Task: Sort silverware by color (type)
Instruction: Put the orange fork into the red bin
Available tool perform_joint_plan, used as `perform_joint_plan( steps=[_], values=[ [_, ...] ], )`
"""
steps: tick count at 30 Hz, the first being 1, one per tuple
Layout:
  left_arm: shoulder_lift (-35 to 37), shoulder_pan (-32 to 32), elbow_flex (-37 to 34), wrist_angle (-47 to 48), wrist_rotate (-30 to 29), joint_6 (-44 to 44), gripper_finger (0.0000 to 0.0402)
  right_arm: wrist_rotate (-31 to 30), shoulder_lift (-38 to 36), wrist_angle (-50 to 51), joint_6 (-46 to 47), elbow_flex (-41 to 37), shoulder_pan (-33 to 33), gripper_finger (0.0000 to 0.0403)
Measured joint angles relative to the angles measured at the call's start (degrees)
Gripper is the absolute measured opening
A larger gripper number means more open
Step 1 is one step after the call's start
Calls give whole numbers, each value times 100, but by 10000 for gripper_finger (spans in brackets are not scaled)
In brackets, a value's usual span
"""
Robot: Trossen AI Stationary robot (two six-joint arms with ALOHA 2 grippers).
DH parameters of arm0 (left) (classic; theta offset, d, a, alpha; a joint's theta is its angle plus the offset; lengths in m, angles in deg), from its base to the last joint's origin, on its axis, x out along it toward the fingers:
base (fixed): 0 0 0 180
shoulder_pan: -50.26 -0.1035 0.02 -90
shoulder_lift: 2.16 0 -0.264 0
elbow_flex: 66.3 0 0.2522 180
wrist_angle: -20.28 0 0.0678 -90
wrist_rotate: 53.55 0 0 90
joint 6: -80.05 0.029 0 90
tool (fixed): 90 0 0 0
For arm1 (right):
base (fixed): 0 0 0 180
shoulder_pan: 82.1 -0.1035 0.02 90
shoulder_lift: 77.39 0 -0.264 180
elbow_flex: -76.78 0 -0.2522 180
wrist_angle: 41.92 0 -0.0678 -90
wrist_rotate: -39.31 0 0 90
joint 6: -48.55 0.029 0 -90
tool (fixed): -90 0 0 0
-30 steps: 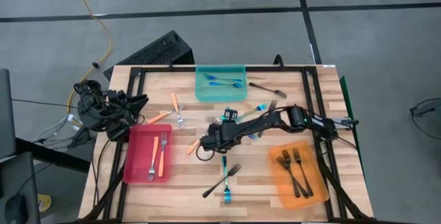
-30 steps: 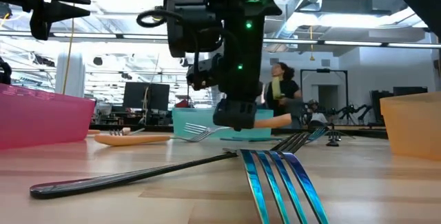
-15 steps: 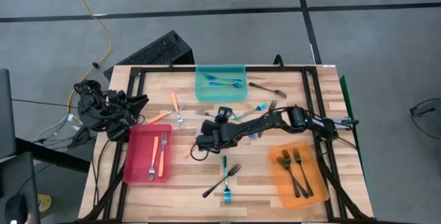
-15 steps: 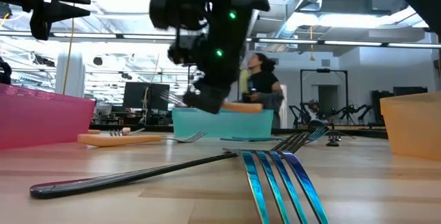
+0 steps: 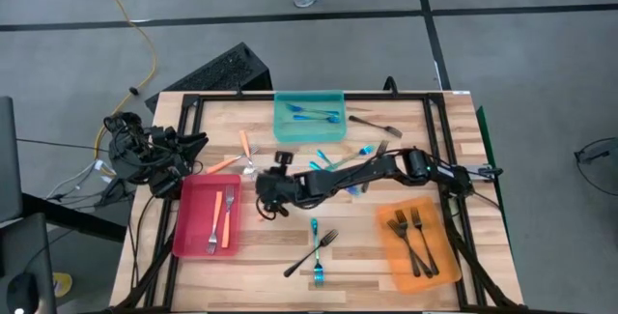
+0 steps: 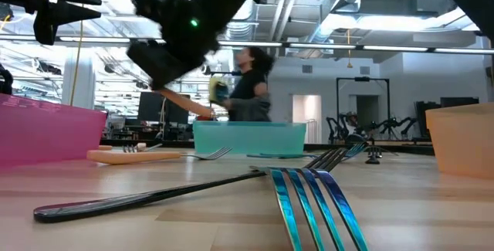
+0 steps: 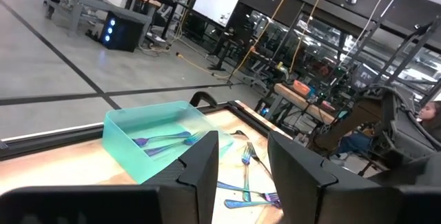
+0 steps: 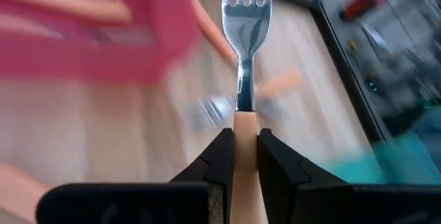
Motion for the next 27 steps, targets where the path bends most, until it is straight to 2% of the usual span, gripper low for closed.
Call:
perform_joint_plan(
  steps=[6, 11, 15, 22, 27],
  values=[
    [1, 0, 0, 1, 0, -1, 112, 831, 0, -1366, -1029, 1, -135, 73],
    [0, 2, 0, 4, 2, -4, 112, 2144, 0, -2235, -2322, 1, -200, 73],
    [0, 0, 0, 4, 2, -7, 112, 3158, 10, -2667, -2909, 3, -169, 73],
    [0, 2, 0, 17, 2, 3, 112, 4881, 17, -3319, -2990, 3, 202, 73],
    [0, 1, 0, 62, 2, 23, 112, 5633, 20, -3915, -2560, 3, 436, 73]
  ],
)
